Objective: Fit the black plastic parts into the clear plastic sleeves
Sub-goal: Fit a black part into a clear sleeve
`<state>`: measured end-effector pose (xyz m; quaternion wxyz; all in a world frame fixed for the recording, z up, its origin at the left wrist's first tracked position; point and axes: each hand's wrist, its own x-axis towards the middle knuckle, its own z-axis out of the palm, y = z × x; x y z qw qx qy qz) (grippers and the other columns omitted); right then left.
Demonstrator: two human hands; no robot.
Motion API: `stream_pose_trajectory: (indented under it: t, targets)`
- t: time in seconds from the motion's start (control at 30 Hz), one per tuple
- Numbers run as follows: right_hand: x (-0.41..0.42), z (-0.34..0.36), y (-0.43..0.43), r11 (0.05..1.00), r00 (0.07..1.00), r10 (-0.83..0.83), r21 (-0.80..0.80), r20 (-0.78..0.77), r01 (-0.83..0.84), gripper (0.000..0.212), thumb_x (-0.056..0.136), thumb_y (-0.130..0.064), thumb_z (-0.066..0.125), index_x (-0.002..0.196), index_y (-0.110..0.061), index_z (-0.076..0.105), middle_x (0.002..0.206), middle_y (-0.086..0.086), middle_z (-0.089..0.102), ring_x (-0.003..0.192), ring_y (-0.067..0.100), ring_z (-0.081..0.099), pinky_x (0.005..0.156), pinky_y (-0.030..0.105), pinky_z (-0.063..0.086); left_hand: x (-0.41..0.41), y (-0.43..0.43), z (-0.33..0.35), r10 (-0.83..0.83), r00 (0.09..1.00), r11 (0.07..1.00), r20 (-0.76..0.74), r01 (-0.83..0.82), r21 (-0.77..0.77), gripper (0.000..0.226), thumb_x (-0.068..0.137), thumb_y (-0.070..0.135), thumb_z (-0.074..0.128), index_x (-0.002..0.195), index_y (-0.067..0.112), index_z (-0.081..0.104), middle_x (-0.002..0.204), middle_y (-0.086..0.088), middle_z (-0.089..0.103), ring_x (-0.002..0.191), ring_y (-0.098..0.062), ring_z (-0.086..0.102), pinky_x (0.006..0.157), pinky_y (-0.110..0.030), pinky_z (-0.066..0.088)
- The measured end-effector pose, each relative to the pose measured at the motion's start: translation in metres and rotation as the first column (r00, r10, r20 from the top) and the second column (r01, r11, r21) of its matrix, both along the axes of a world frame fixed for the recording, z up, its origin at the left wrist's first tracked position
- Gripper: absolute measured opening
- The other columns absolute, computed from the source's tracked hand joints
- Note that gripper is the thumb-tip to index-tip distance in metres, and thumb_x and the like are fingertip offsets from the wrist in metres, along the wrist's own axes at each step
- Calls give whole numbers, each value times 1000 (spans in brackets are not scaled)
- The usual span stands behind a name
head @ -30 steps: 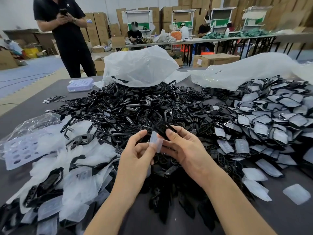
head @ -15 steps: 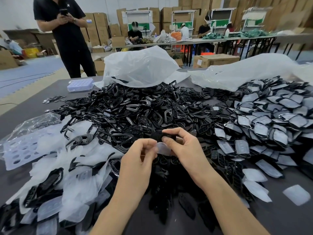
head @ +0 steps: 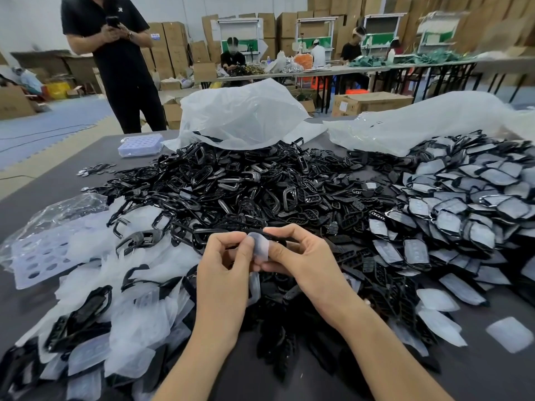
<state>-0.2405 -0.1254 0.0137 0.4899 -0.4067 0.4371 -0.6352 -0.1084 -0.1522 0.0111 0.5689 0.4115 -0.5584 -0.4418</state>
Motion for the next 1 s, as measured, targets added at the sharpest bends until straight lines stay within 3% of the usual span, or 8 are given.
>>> stream_pose_trajectory:
  t: [0.13, 0.3, 0.4, 0.5, 0.63, 0.73, 0.83, 1.0]
  targets:
    - [5, -2, 1, 999, 996, 42, -8, 79, -41, 15, 94, -9, 70, 108, -13, 71, 91, 17, 78, 83, 25, 78, 72, 19, 59, -1, -2, 1, 29, 999, 999, -28, -30, -31, 11, 97, 19, 63, 102, 27, 57, 82, 20, 69, 66, 4, 63, 62, -11, 49]
    - [9, 2, 1, 996, 987, 82, -46, 140, -76, 40, 81, -40, 73, 109, -11, 72, 99, 15, 78, 86, 25, 78, 74, 21, 60, 2, -5, -2, 3, 1000, 1000, -10, -4, -23, 10, 98, 21, 62, 105, 27, 66, 88, 17, 71, 74, 4, 65, 67, -12, 51]
    - [8, -2, -2, 998, 997, 15, -59, 74, -11, 17, 91, -17, 73, 107, -13, 71, 92, 12, 79, 79, 21, 77, 72, 19, 59, 3, -7, -2, -25, 999, 1000, -28, 25, -3, 8, 97, 20, 62, 102, 24, 67, 85, 11, 73, 72, -1, 67, 66, -14, 52]
    - [5, -5, -3, 998, 999, -41, -56, 15, 42, 14, 96, -4, 66, 106, -12, 71, 84, 7, 78, 73, 17, 76, 69, 18, 58, 4, -8, -2, -111, 994, 993, -23, 112, 38, 14, 102, 18, 55, 101, 25, 68, 82, 0, 74, 71, -12, 69, 64, -20, 58]
    - [1, -3, -2, 998, 999, -41, -46, -26, 40, 19, 94, -4, 69, 104, -19, 74, 86, 4, 79, 77, 15, 76, 71, 17, 57, 7, -9, 2, -171, 984, 985, 52, 169, 42, 21, 104, 14, 51, 103, 27, 67, 80, -3, 75, 68, -10, 71, 58, -17, 57]
    - [2, -3, -3, 998, 999, -32, -45, -14, 31, 18, 93, -11, 71, 101, -26, 77, 92, 6, 79, 83, 18, 77, 74, 19, 57, 9, -12, 0, -77, 978, 994, 192, 89, -55, 19, 101, 17, 54, 104, 31, 66, 87, -2, 76, 85, -18, 73, 81, -39, 59]
    - [5, -1, -3, 998, 999, -42, -50, 28, 43, 16, 87, -31, 73, 100, -25, 78, 97, 11, 79, 85, 22, 76, 76, 23, 58, 8, -10, -1, -43, 974, 992, 222, 68, -107, 18, 99, 22, 58, 101, 38, 66, 86, 4, 73, 86, -15, 71, 84, -40, 57]
    - [3, -5, -5, 998, 997, -53, -38, 59, 55, 16, 97, -14, 65, 99, -21, 80, 92, 11, 77, 79, 20, 71, 73, 22, 57, 7, -9, -2, -59, 977, 990, 206, 85, -116, 18, 99, 21, 59, 101, 37, 66, 86, 4, 73, 85, -14, 72, 82, -35, 58]
